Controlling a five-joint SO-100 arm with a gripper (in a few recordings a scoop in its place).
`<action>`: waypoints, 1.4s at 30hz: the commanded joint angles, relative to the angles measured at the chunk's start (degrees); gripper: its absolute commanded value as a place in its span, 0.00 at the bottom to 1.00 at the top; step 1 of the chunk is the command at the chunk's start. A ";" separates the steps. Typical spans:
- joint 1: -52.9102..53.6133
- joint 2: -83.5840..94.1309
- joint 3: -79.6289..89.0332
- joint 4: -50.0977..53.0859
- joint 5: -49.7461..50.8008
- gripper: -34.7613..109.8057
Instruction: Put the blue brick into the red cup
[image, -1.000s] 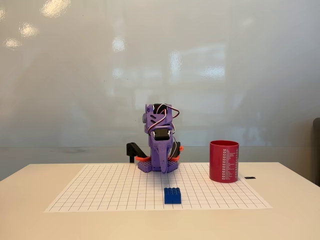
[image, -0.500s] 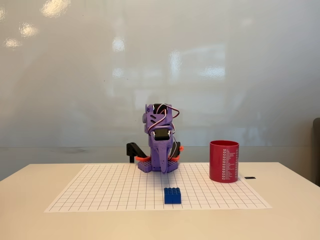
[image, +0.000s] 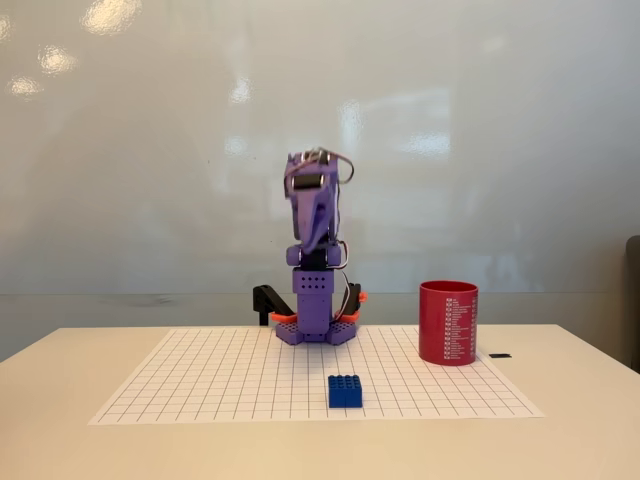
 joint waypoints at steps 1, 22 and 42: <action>-3.34 -15.56 -23.38 8.53 1.05 0.23; -15.82 -80.24 -54.76 14.24 0.00 0.23; -16.17 -78.93 -25.31 -0.26 6.59 0.24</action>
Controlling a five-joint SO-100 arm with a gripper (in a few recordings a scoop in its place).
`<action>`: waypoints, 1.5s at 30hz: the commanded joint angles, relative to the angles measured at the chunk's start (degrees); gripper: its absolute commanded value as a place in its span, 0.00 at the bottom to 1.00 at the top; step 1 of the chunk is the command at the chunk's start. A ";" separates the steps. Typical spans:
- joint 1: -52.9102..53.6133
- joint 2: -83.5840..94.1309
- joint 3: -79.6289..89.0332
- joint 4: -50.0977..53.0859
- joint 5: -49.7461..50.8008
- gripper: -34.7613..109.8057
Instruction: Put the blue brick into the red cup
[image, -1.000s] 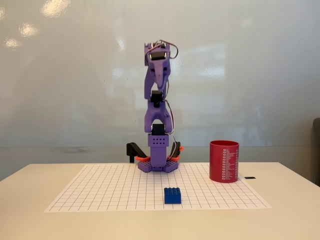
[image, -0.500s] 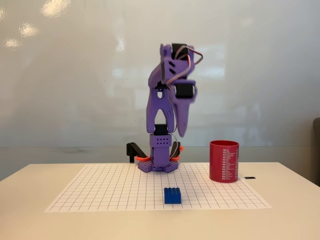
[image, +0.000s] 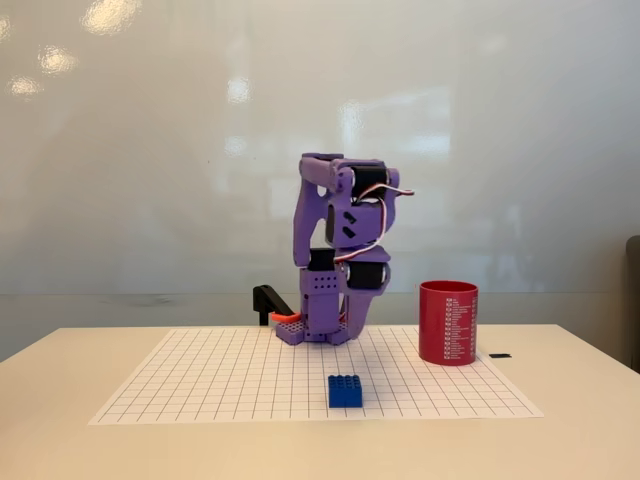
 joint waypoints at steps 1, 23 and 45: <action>-0.53 7.12 0.88 -3.69 3.87 0.24; 3.52 9.05 15.64 -15.29 8.44 0.24; 2.99 -0.79 11.25 -10.11 5.45 0.58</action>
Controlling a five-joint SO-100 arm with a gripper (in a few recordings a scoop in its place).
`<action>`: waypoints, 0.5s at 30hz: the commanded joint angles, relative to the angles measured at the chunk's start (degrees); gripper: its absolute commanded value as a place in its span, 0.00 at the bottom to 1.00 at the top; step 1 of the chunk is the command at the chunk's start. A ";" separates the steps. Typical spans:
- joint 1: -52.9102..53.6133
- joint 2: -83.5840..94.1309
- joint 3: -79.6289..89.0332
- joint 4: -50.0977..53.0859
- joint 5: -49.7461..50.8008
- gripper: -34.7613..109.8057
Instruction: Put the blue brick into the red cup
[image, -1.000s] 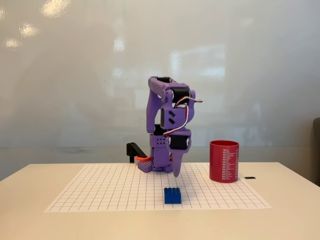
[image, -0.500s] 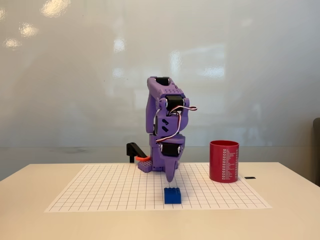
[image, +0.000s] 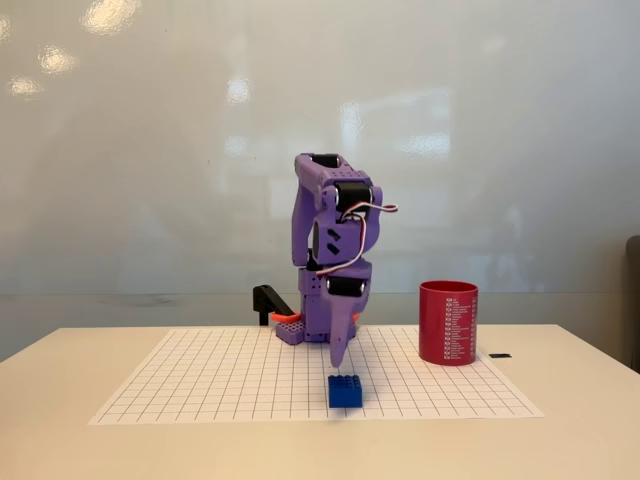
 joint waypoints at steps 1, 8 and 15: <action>0.62 -2.20 -3.52 -1.41 -0.97 0.58; 3.16 -3.52 -7.91 -1.23 -4.83 0.58; 4.48 -4.22 -10.37 -0.26 -10.63 0.33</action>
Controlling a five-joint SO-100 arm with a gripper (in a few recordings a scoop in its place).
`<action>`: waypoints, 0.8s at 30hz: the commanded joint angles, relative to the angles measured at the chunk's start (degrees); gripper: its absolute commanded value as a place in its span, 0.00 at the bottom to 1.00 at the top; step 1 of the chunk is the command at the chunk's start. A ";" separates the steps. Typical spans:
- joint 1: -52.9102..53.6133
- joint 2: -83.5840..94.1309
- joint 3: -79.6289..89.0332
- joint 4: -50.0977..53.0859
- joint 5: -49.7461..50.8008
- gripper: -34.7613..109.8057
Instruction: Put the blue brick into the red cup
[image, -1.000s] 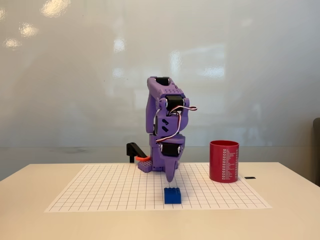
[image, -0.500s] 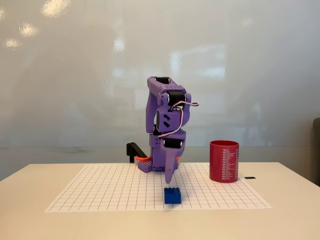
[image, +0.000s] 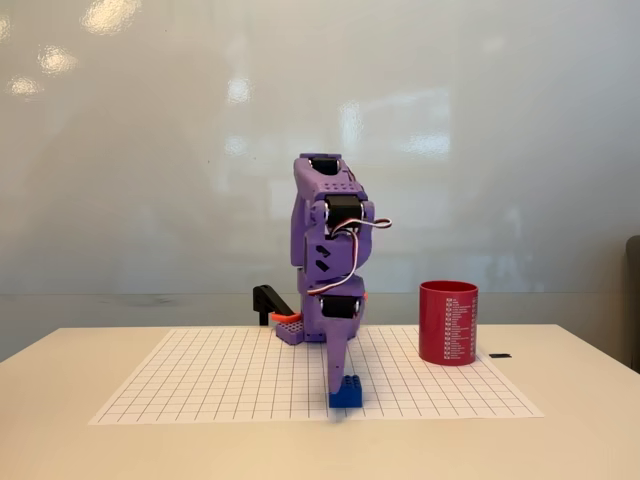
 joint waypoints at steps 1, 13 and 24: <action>0.26 1.32 -3.25 1.14 0.00 0.34; 0.62 1.67 -1.41 0.79 2.90 0.50; -6.59 1.58 12.39 -9.05 8.00 0.50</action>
